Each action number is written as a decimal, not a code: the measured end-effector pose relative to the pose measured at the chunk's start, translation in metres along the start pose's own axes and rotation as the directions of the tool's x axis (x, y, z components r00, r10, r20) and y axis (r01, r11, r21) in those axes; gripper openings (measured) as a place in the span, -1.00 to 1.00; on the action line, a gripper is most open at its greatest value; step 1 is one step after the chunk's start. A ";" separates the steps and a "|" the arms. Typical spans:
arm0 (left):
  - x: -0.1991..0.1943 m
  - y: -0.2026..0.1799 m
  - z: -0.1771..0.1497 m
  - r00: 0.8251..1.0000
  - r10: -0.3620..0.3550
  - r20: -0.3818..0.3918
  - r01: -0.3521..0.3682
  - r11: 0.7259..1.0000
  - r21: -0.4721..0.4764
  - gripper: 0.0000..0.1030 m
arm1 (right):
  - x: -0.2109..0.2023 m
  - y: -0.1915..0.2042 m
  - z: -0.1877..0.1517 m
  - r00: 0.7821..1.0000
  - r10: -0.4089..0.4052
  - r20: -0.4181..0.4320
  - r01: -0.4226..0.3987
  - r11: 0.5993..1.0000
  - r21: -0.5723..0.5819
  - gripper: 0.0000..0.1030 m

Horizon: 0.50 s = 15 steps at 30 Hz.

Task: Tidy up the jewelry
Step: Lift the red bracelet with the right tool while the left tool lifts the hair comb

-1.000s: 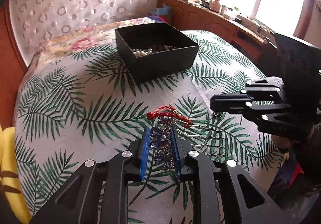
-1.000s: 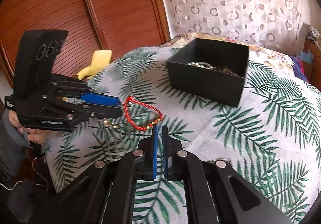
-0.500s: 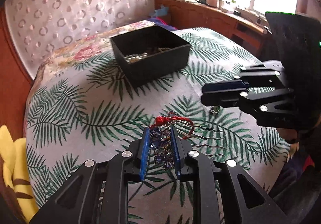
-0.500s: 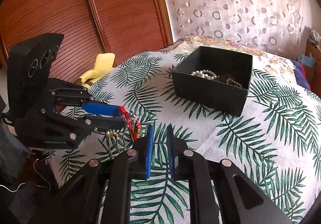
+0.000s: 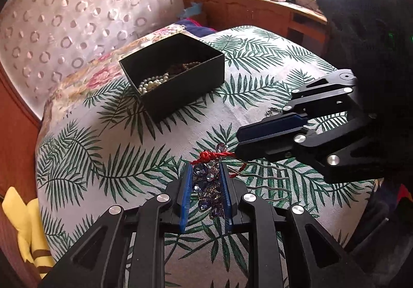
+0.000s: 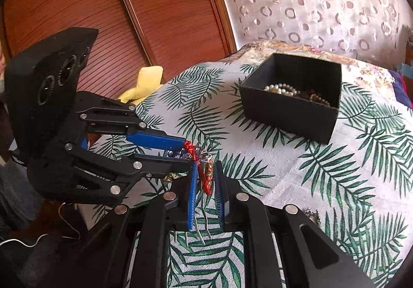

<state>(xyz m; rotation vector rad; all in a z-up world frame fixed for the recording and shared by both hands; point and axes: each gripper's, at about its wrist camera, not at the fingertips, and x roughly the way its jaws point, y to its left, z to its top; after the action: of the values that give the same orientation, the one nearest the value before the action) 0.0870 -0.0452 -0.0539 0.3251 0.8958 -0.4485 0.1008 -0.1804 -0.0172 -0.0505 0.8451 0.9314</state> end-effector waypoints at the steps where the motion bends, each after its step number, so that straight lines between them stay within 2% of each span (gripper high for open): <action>1: 0.000 0.000 -0.001 1.000 -0.002 0.001 0.002 1.000 -0.003 -0.63 | 0.002 -0.001 0.000 1.000 0.004 -0.008 -0.004 1.000 0.004 -0.71; 6: 0.001 0.000 -0.003 1.000 -0.005 0.002 0.005 1.000 -0.009 -0.63 | 0.007 -0.005 -0.002 0.999 0.030 -0.025 -0.030 0.999 0.030 -0.71; 7: 0.001 0.000 -0.003 1.000 -0.008 0.004 0.008 1.000 -0.011 -0.63 | 0.008 -0.005 -0.002 0.999 0.042 -0.027 -0.041 0.999 0.034 -0.86; 8: 0.001 0.000 -0.004 1.000 -0.009 0.005 0.009 1.000 -0.013 -0.63 | 0.008 -0.005 -0.002 0.998 0.054 -0.030 -0.053 0.998 0.035 -0.92; 15: 0.003 -0.001 -0.006 1.000 -0.015 0.000 0.015 1.000 -0.011 -0.63 | 0.002 -0.006 0.000 0.999 0.039 -0.003 -0.039 0.999 0.027 -0.94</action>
<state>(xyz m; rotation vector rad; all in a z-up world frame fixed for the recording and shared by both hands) 0.0836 -0.0442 -0.0599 0.3083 0.9006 -0.4572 0.1054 -0.1827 -0.0203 -0.0125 0.8647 0.9561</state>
